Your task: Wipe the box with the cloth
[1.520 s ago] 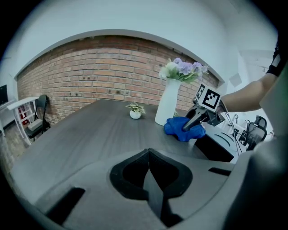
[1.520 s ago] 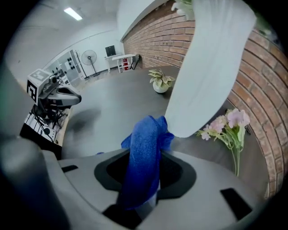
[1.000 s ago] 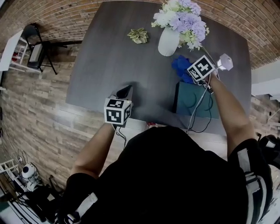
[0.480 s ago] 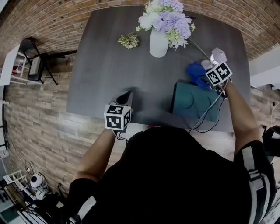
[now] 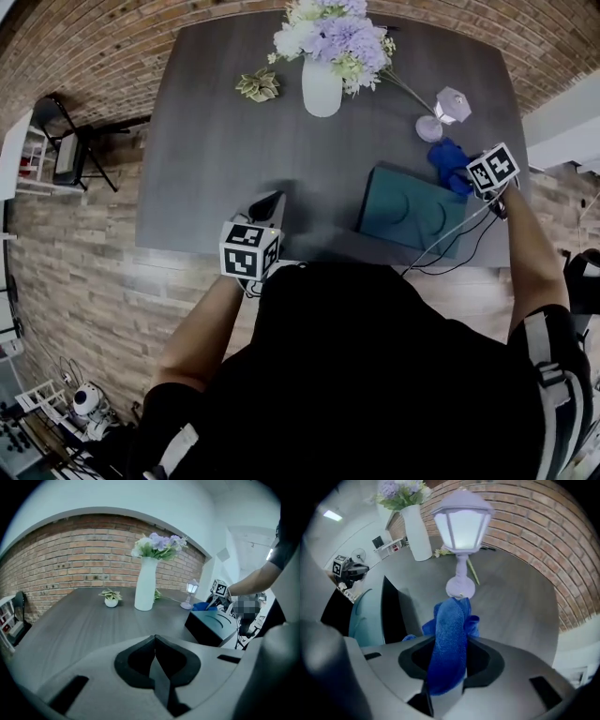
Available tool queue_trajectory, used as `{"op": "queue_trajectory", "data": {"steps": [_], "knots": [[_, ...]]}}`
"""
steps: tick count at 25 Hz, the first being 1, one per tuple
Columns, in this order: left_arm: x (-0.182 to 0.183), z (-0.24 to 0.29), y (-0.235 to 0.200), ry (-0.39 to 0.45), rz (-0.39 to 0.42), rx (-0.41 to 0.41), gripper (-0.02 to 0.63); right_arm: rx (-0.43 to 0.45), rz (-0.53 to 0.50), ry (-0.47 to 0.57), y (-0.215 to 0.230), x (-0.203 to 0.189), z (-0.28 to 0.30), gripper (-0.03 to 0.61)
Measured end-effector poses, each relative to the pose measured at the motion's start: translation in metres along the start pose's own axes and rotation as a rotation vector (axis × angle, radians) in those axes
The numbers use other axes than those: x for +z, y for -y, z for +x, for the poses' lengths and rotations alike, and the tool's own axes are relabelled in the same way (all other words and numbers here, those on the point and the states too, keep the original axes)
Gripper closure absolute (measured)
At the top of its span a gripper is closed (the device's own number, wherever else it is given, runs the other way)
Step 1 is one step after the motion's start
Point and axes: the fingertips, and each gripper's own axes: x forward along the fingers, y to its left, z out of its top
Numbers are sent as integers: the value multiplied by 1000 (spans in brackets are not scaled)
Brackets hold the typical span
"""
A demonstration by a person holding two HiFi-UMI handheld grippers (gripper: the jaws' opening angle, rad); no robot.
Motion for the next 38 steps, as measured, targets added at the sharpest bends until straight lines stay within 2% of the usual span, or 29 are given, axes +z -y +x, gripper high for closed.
{"op": "queue_trajectory", "data": {"steps": [5,7,12,17,24,28,33,38], "knots": [[2,8,1,-7,20,-52,604,-138,207,12,19,-51,-18,434],[5,10,8,-12,44,-93,604,-163,246,3,11,-72,-24,433],[10,11,22,-10,123,-181,604,-120,274,68,-43,-99,-34,433],[16,8,42,16,191,-253,604,-129,266,68,-91,-124,-43,433],[6,2,64,21,191,-343,604,-119,284,63,-153,-161,-63,433],[-1,-5,75,22,199,-387,604,-150,328,43,-172,-186,-78,433],[-14,-20,83,25,197,-428,604,-237,376,4,-171,-206,-105,433],[-7,-24,69,52,172,-380,604,-348,377,24,-125,-173,-129,433]]}}
